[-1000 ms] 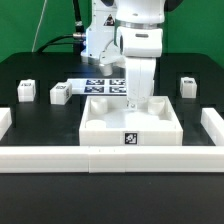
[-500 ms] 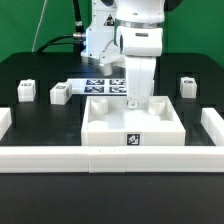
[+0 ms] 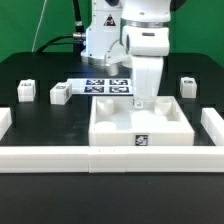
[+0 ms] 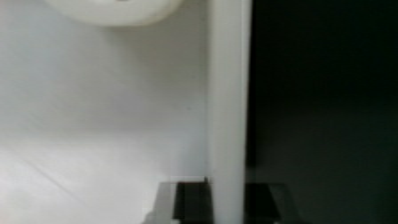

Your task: Assemble one leg

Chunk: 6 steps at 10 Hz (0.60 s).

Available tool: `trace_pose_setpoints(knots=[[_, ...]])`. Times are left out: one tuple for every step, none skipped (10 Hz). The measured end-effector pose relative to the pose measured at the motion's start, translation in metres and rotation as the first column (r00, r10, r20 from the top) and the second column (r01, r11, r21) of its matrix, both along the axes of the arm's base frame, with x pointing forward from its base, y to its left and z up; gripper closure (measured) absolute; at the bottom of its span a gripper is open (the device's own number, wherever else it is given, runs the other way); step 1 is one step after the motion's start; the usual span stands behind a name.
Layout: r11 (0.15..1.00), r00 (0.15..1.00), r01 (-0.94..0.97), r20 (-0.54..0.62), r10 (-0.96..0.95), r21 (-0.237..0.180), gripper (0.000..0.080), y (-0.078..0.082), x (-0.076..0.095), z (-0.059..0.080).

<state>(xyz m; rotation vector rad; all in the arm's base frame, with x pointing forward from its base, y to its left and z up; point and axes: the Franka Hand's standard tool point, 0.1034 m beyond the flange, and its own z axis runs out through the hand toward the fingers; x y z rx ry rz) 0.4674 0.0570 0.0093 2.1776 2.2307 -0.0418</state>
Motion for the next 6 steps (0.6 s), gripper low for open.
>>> trace_pose_setpoints(knots=[[1.000,1.000,-0.009,0.008,0.009,0.004,0.0741,0.010,0.007,0.000],[1.000,1.000,-0.016,0.018,0.015,0.009,0.0741,0.019,0.014,0.000],[1.000,1.000,0.007,0.024,-0.007,0.010,0.0741,0.021,0.019,0.000],[1.000,0.999,0.022,0.027,-0.022,0.010,0.0741,0.023,0.023,0.000],[1.000,0.999,0.025,0.029,-0.026,0.010,0.0741,0.023,0.026,0.000],[0.999,0.999,0.034,0.030,-0.034,0.010,0.0741,0.023,0.029,0.000]])
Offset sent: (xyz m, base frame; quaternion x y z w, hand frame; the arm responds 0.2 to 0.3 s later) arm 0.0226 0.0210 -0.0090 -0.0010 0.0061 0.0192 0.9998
